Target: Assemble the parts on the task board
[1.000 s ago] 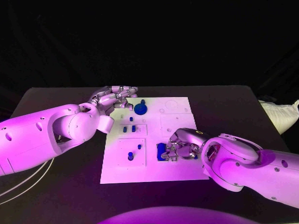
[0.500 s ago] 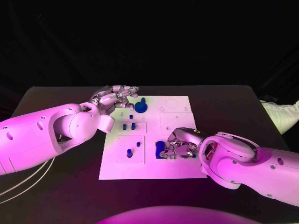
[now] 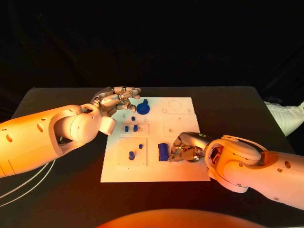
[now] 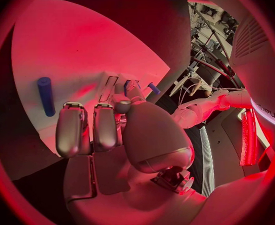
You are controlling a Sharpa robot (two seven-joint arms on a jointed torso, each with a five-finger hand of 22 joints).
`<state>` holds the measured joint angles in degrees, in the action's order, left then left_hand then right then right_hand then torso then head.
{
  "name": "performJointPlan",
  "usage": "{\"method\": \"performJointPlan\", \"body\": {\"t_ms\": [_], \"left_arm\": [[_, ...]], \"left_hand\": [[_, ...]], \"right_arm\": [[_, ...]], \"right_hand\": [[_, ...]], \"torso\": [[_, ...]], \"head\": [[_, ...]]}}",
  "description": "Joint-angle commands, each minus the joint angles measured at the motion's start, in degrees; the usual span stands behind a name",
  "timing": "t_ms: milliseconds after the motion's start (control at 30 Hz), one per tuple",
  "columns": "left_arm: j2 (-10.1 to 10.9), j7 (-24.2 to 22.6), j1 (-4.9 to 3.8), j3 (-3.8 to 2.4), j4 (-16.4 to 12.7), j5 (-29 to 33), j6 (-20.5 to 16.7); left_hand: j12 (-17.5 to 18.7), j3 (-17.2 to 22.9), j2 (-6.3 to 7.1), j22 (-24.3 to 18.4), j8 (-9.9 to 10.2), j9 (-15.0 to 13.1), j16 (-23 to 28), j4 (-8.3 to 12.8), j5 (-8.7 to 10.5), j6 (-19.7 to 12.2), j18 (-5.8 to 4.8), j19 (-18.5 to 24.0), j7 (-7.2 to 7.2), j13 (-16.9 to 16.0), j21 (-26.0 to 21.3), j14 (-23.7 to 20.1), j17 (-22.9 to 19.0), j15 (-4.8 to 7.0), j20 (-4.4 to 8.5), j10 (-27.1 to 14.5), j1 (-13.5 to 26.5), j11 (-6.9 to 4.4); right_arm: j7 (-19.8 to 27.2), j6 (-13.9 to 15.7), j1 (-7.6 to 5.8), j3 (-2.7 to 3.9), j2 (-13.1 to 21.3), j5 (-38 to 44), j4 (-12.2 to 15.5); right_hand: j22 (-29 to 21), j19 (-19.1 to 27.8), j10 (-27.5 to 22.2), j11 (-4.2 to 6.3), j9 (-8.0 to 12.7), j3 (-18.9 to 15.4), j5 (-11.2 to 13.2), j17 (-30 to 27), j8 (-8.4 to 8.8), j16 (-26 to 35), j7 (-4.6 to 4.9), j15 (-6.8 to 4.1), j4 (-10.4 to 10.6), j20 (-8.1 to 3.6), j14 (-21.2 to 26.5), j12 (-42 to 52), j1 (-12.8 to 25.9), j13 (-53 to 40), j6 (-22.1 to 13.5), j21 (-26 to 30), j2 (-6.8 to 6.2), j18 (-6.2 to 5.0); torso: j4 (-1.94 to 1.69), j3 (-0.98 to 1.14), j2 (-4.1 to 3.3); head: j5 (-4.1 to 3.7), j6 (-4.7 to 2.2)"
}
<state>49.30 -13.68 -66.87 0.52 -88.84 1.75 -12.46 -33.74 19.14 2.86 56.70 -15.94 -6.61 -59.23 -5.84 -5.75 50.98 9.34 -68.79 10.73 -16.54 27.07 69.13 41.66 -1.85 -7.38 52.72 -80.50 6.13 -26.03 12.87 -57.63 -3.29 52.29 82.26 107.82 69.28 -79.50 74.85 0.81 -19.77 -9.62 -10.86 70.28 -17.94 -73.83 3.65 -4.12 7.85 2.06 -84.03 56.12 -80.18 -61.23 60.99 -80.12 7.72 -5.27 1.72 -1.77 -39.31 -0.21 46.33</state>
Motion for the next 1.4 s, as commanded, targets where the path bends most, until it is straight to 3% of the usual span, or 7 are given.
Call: {"method": "performJointPlan", "body": {"t_ms": [33,267,600,667,767,1033,1400], "left_arm": [[0.0,-0.2,0.00,-0.04,-0.1,-0.3,1.1],[0.1,-0.2,0.00,-0.04,-0.1,-0.3,1.1],[0.2,-0.2,0.00,-0.03,-0.2,-0.3,1.0],[0.3,-0.2,0.00,-0.03,-0.2,-0.3,1.0],[0.4,-0.2,0.00,-0.03,-0.3,-0.3,0.9],[0.5,-0.3,0.00,-0.03,-0.5,-0.3,1.3],[0.6,-0.4,0.01,-0.03,-0.4,-0.3,1.4]], "left_hand": [[-0.2,-0.3,0.13,-0.1,-0.4,0.1,0.3,0.1,0.14,-0.4,1.10,0.1,0.19,0.1,-0.2,-0.4,-0.1,0.14,-0.06,-0.4,0.0,0.19],[-0.2,-0.3,0.14,-0.1,-0.4,0.1,0.3,0.1,0.14,-0.4,1.09,0.1,0.19,0.1,-0.2,-0.4,-0.1,0.13,-0.06,-0.4,0.0,0.20],[-0.2,-0.3,0.14,-0.1,-0.4,0.1,0.3,0.1,0.14,-0.4,1.09,0.1,0.19,0.1,-0.2,-0.4,-0.1,0.13,-0.06,-0.4,0.0,0.20],[-0.2,-0.3,0.14,-0.1,-0.4,0.1,0.3,0.1,0.14,-0.4,1.09,0.1,0.19,0.1,-0.2,-0.4,-0.1,0.13,-0.06,-0.4,0.0,0.20],[-0.2,-0.3,0.14,-0.1,-0.4,0.1,0.3,0.1,0.14,-0.4,1.09,0.1,0.19,0.1,-0.2,-0.4,-0.1,0.13,-0.06,-0.4,0.0,0.20],[-0.2,-0.3,0.14,-0.1,-0.4,0.1,0.3,0.1,0.14,-0.4,1.09,0.1,0.19,0.1,-0.2,-0.4,-0.1,0.13,-0.06,-0.4,0.0,0.20],[-0.3,-0.3,0.16,-0.1,-0.5,0.1,0.3,0.2,0.15,-0.5,1.09,0.1,0.19,0.1,-0.3,-0.4,-0.2,0.12,-0.07,-0.4,-0.1,0.19]], "right_arm": [[-0.4,-1.1,0.03,0.00,0.3,0.5,0.2],[0.3,0.0,0.04,-0.01,0.7,0.7,0.4],[3.3,4.5,-0.06,0.01,3.5,-0.4,2.6],[3.4,5.7,-0.33,0.02,4.8,-0.6,3.3],[3.2,6.8,-1.28,0.03,7.4,-0.5,4.0],[-1.1,6.1,-2.15,0.01,11.5,3.2,3.8],[-7.0,3.6,-1.36,-0.21,12.2,5.5,2.4]], "right_hand": [[0.1,-0.2,0.5,0.12,-0.1,0.1,0.2,0.1,0.02,-0.3,-0.30,-0.52,0.2,-0.29,-2.7,0.1,0.2,0.0,0.0,-0.4,-0.42,0.97],[0.2,-0.2,0.5,0.10,-0.1,0.1,0.2,0.2,0.01,-0.3,-0.27,-0.52,0.2,-0.30,-2.7,0.1,0.3,-0.1,0.0,-0.4,-0.53,0.98],[-0.3,0.1,0.1,-0.19,-0.2,-1.5,-0.5,-0.3,0.20,0.1,0.07,-0.31,1.5,-0.19,-2.6,-1.2,2.7,0.7,-0.2,-0.2,-2.63,0.88],[-0.6,0.3,-0.9,-0.35,0.0,-0.9,-1.2,-0.6,0.91,0.4,0.34,-0.22,1.2,-0.14,-2.5,-3.1,1.7,2.1,-1.2,0.0,-2.28,0.81],[-1.0,0.5,-2.4,-1.42,1.5,1.1,-1.4,-0.7,4.18,0.5,1.87,0.53,0.0,0.33,-2.5,-5.7,-1.1,4.0,-4.8,0.2,-1.03,0.80],[-0.8,0.4,-2.6,-1.99,2.9,1.5,-0.7,-0.8,6.41,0.6,2.41,1.14,0.9,1.12,-2.5,-7.3,-0.5,5.2,-4.0,0.2,-1.60,0.78],[-0.3,0.2,-1.2,-1.89,3.9,0.8,-2.0,-0.4,7.72,0.2,2.19,1.09,3.7,1.17,-2.6,-5.2,2.5,3.5,-2.0,-0.1,-3.33,0.85]], "torso": [[-0.05,0.00,-0.02],[-0.10,-0.03,-0.02],[-0.07,-0.09,0.00],[-0.01,-0.08,0.03],[0.07,-0.06,0.02],[0.26,-0.03,0.03],[0.13,-0.06,0.00]], "head": [[-0.02,-0.02],[-0.12,-0.11],[-0.36,-0.26],[-0.46,-0.36],[-0.68,-0.57],[-1.45,-1.34],[-2.16,-1.22]]}}
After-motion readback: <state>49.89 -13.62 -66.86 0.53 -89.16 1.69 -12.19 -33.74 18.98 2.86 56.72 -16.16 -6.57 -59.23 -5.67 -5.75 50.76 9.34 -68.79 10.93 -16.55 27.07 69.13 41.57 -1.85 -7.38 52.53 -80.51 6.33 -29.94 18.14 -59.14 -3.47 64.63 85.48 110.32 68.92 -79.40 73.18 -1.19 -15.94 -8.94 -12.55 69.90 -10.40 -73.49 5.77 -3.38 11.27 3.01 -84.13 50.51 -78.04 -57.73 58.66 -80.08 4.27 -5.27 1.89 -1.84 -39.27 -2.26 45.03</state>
